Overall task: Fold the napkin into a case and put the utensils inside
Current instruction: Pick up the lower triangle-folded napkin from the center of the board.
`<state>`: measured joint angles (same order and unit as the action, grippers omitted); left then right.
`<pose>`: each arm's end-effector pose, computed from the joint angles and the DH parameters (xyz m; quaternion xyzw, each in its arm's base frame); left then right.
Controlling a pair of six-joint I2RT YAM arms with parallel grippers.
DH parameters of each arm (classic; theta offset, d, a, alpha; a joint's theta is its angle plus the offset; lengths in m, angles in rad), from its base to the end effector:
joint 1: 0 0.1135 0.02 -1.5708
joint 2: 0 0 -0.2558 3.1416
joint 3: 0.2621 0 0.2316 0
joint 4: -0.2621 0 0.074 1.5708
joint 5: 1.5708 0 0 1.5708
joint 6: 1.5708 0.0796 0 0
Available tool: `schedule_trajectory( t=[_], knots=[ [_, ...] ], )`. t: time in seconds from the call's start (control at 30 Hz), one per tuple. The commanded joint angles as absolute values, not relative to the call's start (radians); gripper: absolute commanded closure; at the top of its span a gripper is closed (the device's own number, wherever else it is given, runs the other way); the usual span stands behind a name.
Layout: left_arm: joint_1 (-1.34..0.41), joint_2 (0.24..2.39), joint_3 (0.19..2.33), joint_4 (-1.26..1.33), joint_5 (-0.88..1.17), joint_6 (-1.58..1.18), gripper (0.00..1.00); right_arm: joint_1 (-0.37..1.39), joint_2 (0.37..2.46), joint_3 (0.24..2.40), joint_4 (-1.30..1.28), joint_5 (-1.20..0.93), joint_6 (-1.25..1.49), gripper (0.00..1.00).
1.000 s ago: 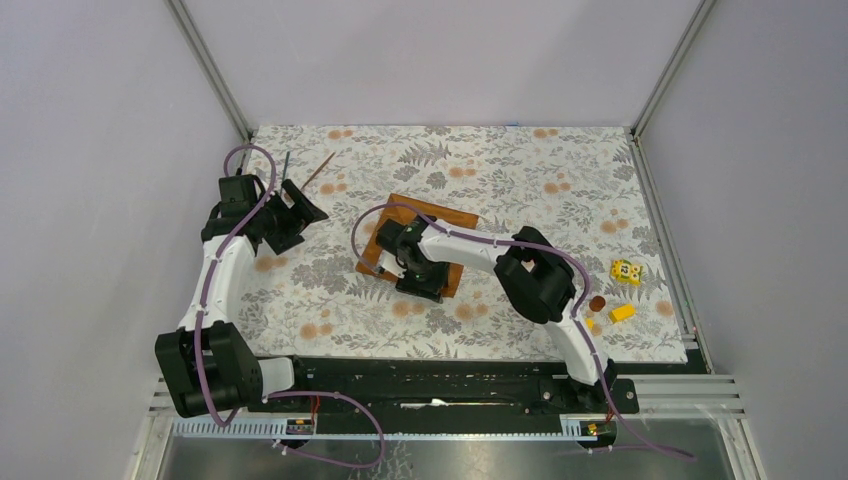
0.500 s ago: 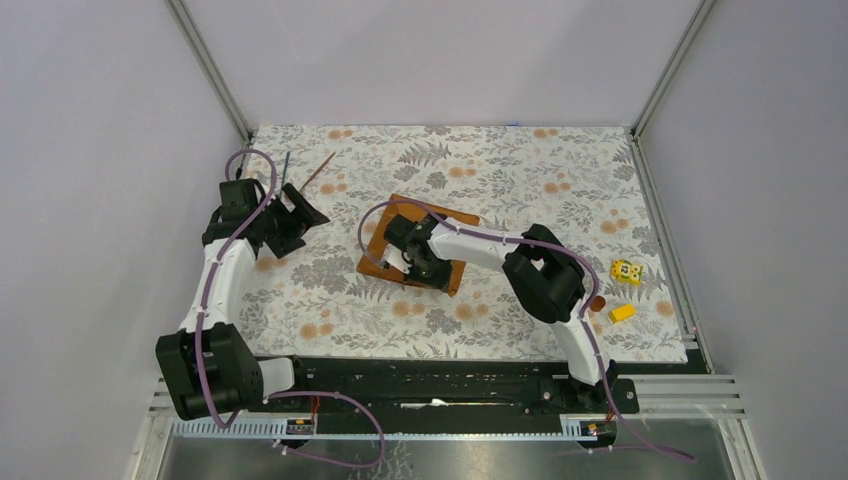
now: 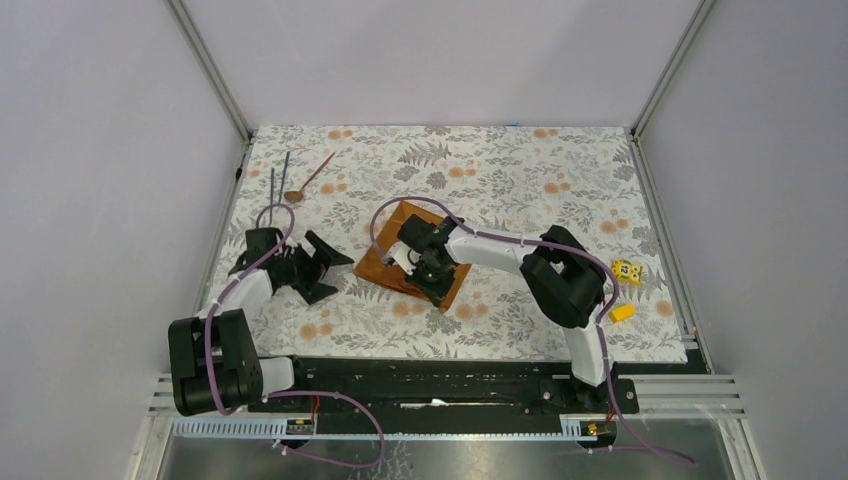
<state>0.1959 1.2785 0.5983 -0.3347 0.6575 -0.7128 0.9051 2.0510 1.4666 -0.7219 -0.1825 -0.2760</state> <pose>0.2353 -0.0029 0.1480 -0.3198 0.8567 -0.3665 0.1717 0.2342 0.3217 0.1200 -0.5596 0.8133 0.1265 0.0969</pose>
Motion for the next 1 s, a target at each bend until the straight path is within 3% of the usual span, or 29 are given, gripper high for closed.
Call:
schedule_trajectory(
  t=[0.0,0.17,0.63,0.97],
  knots=[
    [0.198,1.178,0.473,-0.124,0.729,-0.893,0.02,0.898,1.971,1.387,-0.651,-0.348,-0.179,1.0],
    [0.192,1.144,0.344,0.017,0.723,-1.027,0.01,0.842,1.89,1.306,-0.569,-0.418,-0.124,1.0],
    [0.037,1.31,0.275,0.313,0.63,-1.173,0.03,0.767,1.777,1.274,-0.525,-0.538,-0.104,1.0],
    [0.034,1.437,0.217,0.469,0.606,-1.205,0.27,0.757,1.738,1.276,-0.522,-0.559,-0.1,1.0]
  ],
)
